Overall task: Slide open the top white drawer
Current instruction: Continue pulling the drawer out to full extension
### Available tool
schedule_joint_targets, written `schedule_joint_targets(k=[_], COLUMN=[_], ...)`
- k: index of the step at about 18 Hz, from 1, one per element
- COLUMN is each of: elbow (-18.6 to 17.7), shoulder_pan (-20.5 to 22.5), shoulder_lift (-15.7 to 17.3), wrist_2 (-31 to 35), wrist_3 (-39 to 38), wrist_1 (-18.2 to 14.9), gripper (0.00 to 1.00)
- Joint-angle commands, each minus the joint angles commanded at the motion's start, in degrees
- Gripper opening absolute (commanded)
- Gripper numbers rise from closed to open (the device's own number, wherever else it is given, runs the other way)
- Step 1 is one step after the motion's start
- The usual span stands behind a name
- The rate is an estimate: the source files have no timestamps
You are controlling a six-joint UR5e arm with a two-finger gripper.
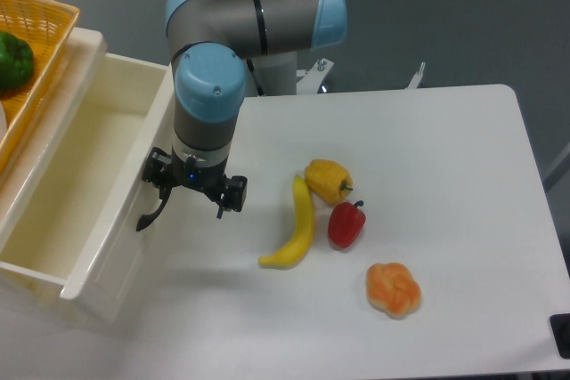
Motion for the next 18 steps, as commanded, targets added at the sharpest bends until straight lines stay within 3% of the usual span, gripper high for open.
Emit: schedule_joint_targets(k=[18], elbow=[0.0], shoulder_pan=[2.11], shoulder_lift=[-0.09], wrist_2=[0.18], wrist_3=[2.02], wrist_1=[0.0], gripper=[1.0])
